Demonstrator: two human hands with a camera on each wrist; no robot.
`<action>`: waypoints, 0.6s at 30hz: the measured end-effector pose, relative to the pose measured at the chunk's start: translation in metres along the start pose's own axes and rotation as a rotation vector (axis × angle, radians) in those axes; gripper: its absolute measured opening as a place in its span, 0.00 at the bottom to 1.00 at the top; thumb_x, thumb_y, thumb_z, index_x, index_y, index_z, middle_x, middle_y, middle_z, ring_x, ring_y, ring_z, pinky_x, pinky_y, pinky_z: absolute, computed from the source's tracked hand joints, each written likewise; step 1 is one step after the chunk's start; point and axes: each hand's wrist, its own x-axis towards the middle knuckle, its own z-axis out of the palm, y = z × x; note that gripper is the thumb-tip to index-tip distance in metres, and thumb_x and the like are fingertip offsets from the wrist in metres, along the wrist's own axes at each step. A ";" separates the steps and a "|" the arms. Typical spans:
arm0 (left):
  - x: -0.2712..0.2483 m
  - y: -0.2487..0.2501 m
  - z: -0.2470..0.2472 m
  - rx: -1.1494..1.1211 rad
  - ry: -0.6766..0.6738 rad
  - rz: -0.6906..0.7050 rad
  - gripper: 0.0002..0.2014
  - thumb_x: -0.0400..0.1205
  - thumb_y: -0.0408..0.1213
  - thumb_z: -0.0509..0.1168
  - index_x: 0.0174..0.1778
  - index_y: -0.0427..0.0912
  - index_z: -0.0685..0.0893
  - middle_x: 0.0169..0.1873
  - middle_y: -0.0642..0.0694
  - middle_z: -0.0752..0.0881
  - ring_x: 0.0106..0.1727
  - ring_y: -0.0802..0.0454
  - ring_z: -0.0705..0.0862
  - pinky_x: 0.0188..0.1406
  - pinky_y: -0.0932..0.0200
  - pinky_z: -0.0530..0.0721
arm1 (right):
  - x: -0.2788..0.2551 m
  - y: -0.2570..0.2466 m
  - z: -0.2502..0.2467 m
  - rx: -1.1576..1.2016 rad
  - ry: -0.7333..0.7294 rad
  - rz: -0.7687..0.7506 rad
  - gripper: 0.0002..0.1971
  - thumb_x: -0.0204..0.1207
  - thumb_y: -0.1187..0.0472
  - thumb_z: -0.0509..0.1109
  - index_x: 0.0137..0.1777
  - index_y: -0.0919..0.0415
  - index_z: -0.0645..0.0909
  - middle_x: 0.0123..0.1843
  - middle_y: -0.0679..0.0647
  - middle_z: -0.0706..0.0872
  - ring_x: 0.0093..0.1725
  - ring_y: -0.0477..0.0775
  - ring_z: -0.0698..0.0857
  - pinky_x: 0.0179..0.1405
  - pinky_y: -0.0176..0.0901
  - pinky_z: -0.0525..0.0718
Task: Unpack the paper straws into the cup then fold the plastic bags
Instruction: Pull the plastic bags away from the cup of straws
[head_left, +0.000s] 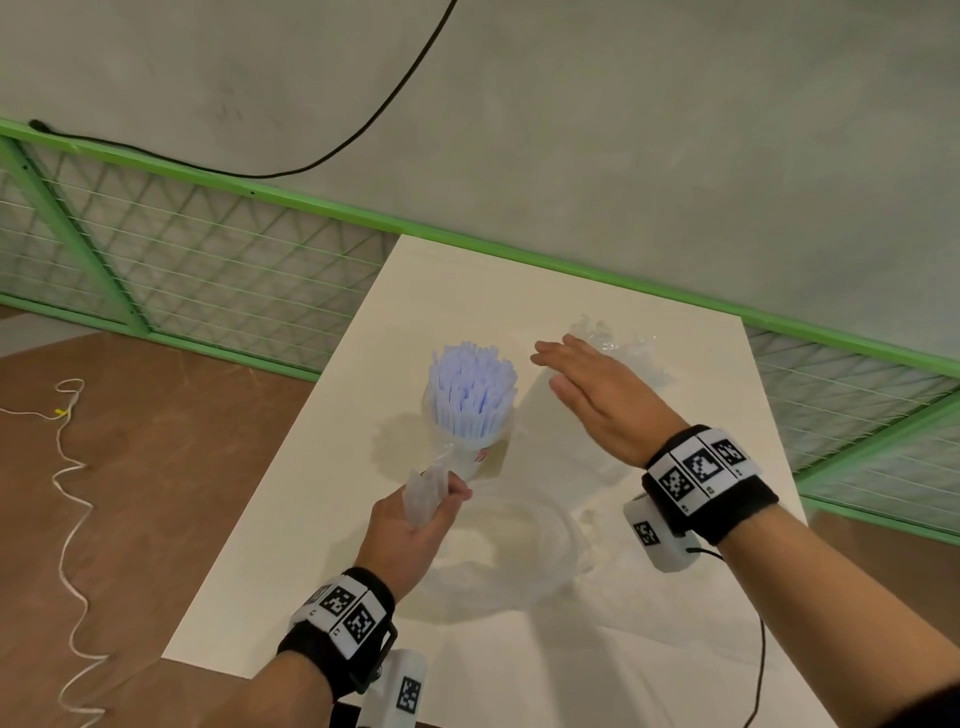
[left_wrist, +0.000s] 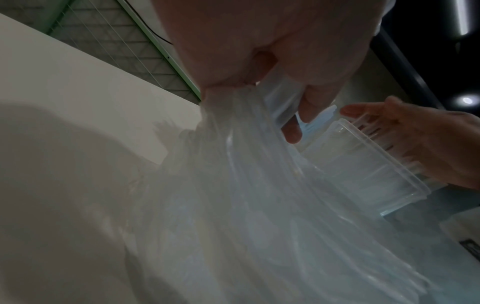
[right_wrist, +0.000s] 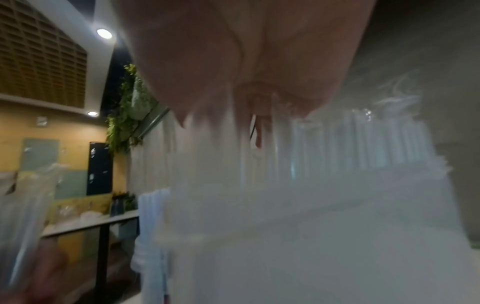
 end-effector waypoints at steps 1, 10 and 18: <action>0.000 0.001 0.000 0.007 0.002 0.001 0.03 0.82 0.36 0.69 0.45 0.46 0.89 0.42 0.51 0.89 0.39 0.37 0.80 0.35 0.71 0.76 | -0.003 -0.001 0.000 -0.065 -0.055 0.002 0.29 0.86 0.40 0.44 0.82 0.49 0.65 0.85 0.42 0.62 0.86 0.47 0.52 0.82 0.46 0.50; 0.002 0.003 0.003 0.070 -0.007 0.014 0.04 0.82 0.35 0.68 0.44 0.46 0.88 0.42 0.57 0.90 0.42 0.61 0.85 0.43 0.73 0.77 | -0.013 -0.007 0.010 -0.466 -0.134 -0.044 0.39 0.79 0.27 0.40 0.86 0.45 0.50 0.87 0.39 0.48 0.86 0.49 0.40 0.82 0.64 0.43; 0.001 -0.002 0.000 0.054 -0.003 0.023 0.02 0.81 0.40 0.70 0.45 0.48 0.88 0.42 0.50 0.89 0.44 0.42 0.83 0.41 0.67 0.78 | -0.038 -0.019 -0.007 -0.286 -0.049 0.016 0.40 0.71 0.20 0.45 0.83 0.32 0.48 0.85 0.30 0.43 0.85 0.47 0.34 0.78 0.69 0.41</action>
